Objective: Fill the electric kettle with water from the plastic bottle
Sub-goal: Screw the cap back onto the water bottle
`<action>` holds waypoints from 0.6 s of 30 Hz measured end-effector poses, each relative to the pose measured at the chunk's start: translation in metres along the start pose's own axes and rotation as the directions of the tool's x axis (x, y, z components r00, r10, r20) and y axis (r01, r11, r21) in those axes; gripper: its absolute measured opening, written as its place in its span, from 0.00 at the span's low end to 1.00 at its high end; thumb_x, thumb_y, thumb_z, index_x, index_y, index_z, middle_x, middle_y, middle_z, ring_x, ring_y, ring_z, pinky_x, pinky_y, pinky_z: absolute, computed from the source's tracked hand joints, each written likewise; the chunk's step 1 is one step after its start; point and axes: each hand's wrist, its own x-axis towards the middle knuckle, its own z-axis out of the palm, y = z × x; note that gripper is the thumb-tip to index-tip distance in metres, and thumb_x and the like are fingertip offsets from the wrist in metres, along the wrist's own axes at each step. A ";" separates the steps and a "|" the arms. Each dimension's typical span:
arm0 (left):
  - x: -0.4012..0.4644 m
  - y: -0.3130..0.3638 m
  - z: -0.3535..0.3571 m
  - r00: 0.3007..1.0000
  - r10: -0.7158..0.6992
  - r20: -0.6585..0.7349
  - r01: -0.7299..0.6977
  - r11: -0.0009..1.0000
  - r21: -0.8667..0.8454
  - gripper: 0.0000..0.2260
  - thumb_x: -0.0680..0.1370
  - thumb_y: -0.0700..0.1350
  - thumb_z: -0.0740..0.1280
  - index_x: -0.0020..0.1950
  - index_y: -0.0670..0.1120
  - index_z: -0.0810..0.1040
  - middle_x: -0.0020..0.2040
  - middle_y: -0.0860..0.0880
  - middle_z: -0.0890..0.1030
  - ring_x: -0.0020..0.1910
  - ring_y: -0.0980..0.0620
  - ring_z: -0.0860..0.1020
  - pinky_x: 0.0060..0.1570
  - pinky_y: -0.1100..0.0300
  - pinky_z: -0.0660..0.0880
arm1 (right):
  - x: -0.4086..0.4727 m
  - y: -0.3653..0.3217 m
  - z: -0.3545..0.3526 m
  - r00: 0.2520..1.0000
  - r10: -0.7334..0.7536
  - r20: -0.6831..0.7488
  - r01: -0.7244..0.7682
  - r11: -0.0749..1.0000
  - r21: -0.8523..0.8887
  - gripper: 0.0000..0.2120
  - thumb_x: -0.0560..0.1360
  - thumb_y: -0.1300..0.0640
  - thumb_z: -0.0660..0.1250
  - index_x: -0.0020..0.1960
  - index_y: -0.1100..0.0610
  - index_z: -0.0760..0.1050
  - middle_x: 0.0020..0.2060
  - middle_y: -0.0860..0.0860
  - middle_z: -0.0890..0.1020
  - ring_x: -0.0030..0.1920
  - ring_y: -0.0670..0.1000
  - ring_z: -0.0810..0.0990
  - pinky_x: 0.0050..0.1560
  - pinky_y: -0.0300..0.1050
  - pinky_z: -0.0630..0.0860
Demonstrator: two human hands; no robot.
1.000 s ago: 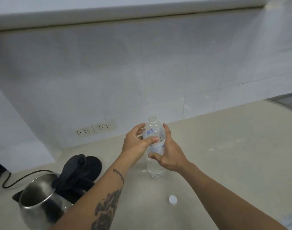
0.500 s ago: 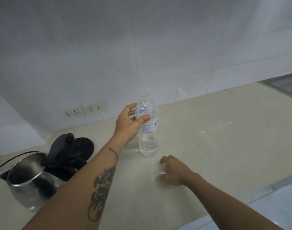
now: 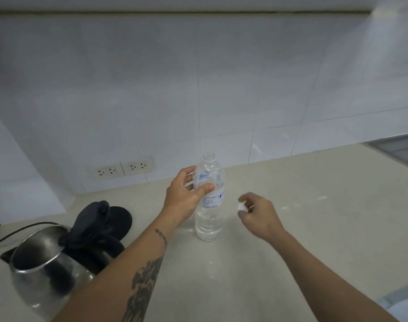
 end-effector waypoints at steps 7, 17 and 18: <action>-0.004 0.002 0.002 1.000 -0.002 -0.022 0.002 1.000 -0.017 0.32 0.67 0.50 0.80 0.69 0.55 0.73 0.65 0.53 0.79 0.58 0.53 0.81 0.53 0.61 0.76 | 0.048 -0.119 -0.062 0.946 -0.325 -0.004 0.325 0.942 0.080 0.12 0.77 0.60 0.71 0.59 0.51 0.83 0.49 0.45 0.84 0.41 0.43 0.81 0.42 0.35 0.75; -0.006 0.006 0.000 1.000 -0.020 -0.010 0.019 0.998 -0.061 0.31 0.68 0.48 0.80 0.69 0.54 0.73 0.63 0.54 0.79 0.58 0.54 0.81 0.49 0.66 0.76 | 0.061 -0.150 -0.055 0.845 -0.456 0.280 0.525 0.806 -0.273 0.18 0.76 0.67 0.66 0.60 0.49 0.84 0.57 0.44 0.83 0.45 0.42 0.76 0.50 0.37 0.71; -0.005 0.005 0.001 1.000 -0.024 -0.010 0.023 0.998 -0.066 0.31 0.68 0.48 0.80 0.69 0.54 0.73 0.64 0.54 0.79 0.59 0.54 0.81 0.51 0.64 0.76 | 0.062 -0.152 -0.057 0.840 -0.457 0.293 0.535 0.788 -0.306 0.18 0.76 0.66 0.67 0.60 0.50 0.84 0.58 0.46 0.83 0.47 0.45 0.77 0.51 0.38 0.71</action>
